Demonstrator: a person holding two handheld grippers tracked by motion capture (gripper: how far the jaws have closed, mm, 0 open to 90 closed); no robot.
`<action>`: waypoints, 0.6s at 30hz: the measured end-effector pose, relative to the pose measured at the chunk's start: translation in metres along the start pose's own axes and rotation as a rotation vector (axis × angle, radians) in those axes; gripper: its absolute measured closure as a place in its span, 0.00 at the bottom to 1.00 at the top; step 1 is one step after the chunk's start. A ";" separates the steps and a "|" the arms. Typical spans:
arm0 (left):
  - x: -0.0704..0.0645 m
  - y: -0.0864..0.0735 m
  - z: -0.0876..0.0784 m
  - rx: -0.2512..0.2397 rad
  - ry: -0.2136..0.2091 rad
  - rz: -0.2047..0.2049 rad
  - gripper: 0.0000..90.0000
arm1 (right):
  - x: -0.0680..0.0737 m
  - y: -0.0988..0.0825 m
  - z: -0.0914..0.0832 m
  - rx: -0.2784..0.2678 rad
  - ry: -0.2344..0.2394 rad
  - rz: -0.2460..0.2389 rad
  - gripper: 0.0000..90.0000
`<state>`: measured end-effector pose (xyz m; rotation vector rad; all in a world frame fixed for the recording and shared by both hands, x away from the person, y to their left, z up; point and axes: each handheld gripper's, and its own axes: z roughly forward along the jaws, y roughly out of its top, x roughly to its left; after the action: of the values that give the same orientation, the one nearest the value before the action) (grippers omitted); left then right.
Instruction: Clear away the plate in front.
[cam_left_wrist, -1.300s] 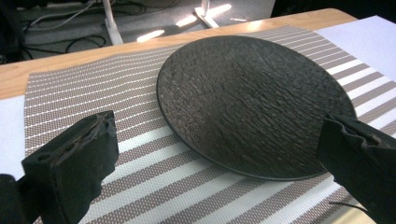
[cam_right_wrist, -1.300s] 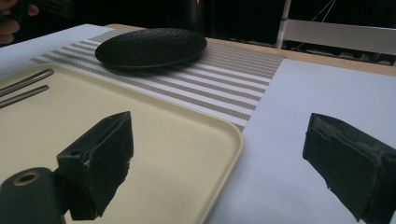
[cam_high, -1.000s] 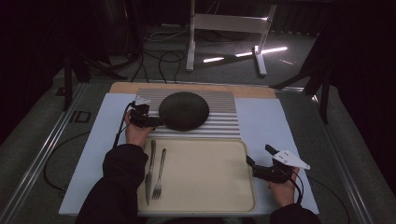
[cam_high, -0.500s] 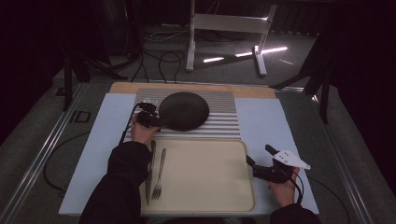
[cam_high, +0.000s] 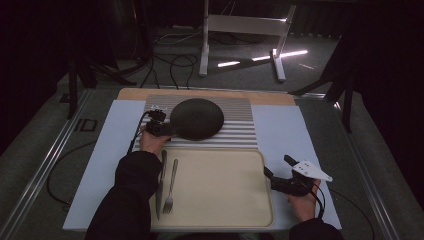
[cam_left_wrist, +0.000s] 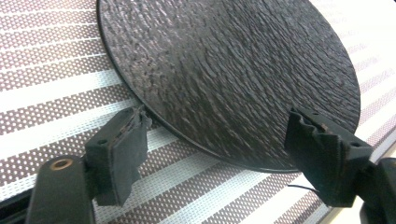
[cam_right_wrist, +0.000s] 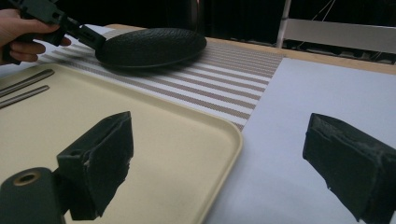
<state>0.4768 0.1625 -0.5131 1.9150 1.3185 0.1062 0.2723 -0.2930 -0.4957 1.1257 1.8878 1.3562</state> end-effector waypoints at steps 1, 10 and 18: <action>0.001 0.000 0.000 0.002 0.002 -0.004 0.29 | 0.000 0.000 0.000 0.001 0.000 0.000 0.10; -0.001 -0.002 0.008 0.018 0.008 -0.036 0.39 | -0.001 0.000 -0.001 -0.004 0.004 0.005 0.10; -0.001 0.003 -0.002 -0.056 -0.056 -0.137 0.46 | -0.001 0.000 -0.001 -0.005 0.002 0.010 0.10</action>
<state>0.4776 0.1621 -0.5097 1.7630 1.3898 0.0204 0.2725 -0.2942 -0.4954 1.1326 1.8819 1.3671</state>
